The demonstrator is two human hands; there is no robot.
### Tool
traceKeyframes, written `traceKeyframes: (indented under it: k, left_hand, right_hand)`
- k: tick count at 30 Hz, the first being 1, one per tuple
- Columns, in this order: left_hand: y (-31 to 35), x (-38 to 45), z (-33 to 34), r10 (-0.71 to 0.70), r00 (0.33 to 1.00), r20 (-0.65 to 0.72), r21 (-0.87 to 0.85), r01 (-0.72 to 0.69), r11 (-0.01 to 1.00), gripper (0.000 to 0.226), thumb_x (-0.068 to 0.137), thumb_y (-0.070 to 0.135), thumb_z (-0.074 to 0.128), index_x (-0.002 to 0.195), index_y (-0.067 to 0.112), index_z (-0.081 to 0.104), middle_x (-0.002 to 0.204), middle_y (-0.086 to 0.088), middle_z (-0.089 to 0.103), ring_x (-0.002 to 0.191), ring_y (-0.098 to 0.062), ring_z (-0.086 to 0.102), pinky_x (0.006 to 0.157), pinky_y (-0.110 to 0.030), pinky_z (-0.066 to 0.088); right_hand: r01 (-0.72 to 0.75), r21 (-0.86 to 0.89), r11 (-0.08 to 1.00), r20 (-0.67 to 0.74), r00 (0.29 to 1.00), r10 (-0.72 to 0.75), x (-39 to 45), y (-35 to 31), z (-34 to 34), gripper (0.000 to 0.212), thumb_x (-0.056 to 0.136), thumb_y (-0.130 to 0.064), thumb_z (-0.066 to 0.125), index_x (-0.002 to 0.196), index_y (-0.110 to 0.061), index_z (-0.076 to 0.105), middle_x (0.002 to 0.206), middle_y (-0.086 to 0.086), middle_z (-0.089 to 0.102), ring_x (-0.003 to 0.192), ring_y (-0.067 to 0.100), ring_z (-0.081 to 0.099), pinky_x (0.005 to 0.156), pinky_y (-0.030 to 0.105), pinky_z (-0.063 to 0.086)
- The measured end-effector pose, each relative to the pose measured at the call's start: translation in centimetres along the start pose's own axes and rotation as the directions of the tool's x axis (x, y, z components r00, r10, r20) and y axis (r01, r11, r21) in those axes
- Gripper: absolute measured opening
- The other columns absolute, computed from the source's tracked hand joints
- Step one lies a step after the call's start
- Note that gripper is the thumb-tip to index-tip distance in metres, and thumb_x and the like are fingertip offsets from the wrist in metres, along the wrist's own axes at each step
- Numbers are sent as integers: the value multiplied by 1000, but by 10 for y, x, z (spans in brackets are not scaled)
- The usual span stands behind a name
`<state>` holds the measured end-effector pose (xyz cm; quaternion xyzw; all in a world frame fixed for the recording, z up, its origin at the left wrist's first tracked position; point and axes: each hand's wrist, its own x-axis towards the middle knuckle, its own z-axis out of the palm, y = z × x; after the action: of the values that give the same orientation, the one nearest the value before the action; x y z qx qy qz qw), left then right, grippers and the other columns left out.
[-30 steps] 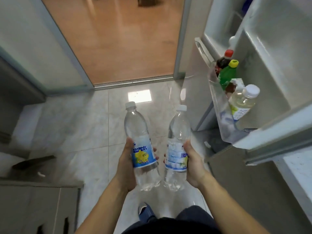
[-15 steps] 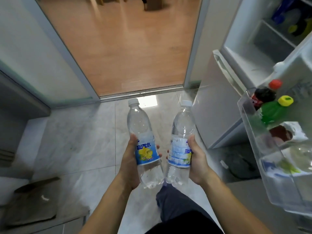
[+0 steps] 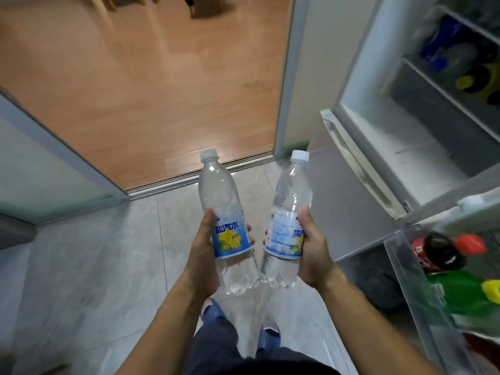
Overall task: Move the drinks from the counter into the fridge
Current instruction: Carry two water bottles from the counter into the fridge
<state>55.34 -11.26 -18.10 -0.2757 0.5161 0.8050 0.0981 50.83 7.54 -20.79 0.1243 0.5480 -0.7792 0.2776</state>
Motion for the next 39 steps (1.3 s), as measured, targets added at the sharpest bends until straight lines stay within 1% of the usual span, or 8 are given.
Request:
traceKeyframes:
  k: [7, 10, 16, 23, 28, 32, 36, 39]
  left_hand:
    - [55, 116, 20, -105, 978, 182, 48, 98, 994, 64, 68, 71, 51, 88, 18, 80, 92, -11, 74, 77, -25, 72, 69, -39, 61]
    - [88, 162, 36, -165, 948, 270, 95, 145, 985, 73, 66, 71, 54, 103, 12, 74, 96, -14, 73, 78, -27, 71, 70, -39, 58]
    - [134, 227, 82, -237, 858, 456, 256, 129, 958, 63, 69, 77, 62, 93, 21, 80, 93, -13, 76, 80, -29, 74, 62, -37, 58]
    - [138, 260, 155, -393, 703, 593, 395, 172, 902, 96, 40, 81, 76, 111, 17, 73, 104, -15, 74, 87, -31, 73, 80, -42, 55]
    - [138, 268, 217, -367, 645, 670, 393, 111, 913, 68, 58, 63, 73, 108, 17, 74, 105, -17, 73, 89, -31, 72, 84, -44, 53]
    - [155, 278, 273, -304, 589, 749, 354, 31, 935, 40, 70, 43, 70, 103, 21, 75, 104, -18, 73, 86, -32, 72, 79, -48, 58]
    - [172, 290, 329, -231, 504, 832, 326, -109, 939, 62, 62, 43, 78, 118, 18, 68, 110, -20, 71, 92, -35, 71, 79, -47, 57]
    - [176, 293, 367, -176, 451, 875, 298, -216, 930, 57, 63, 50, 82, 115, 32, 68, 116, -10, 71, 105, -31, 69, 89, -52, 54]
  right_hand:
    - [71, 68, 995, -267, 962, -50, 69, -37, -3, 65, 72, -75, 53, 104, -24, 77, 102, 10, 75, 92, 25, 73, 92, 44, 54]
    - [97, 96, 991, -429, 902, -47, 91, -66, 9, 61, 71, -71, 51, 104, -25, 75, 104, 8, 77, 93, 23, 75, 80, 35, 59]
    - [268, 125, 955, -638, 759, -129, 112, -109, 22, 58, 75, -68, 49, 110, -27, 69, 103, 3, 77, 93, 20, 75, 65, 25, 59]
    - [402, 166, 900, -798, 591, -117, 109, -129, 3, 54, 75, -64, 55, 107, -24, 73, 101, 9, 77, 89, 26, 76, 66, 28, 60]
    - [501, 145, 853, -866, 481, -135, 111, -147, -32, 67, 69, -69, 56, 113, -21, 70, 99, 9, 77, 90, 28, 74, 89, 42, 57]
    - [632, 135, 763, -895, 408, -180, 119, -182, -62, 71, 66, -64, 60, 115, -13, 69, 101, 15, 76, 90, 31, 72, 83, 41, 58]
    - [744, 49, 666, -892, 333, -306, 122, -223, -94, 56, 69, -34, 79, 118, -11, 65, 94, 10, 76, 80, 24, 74, 64, 35, 60]
    - [723, -126, 680, -888, 224, -402, 118, -257, -117, 43, 73, -32, 76, 114, -24, 66, 104, 5, 76, 92, 22, 74, 76, 37, 60]
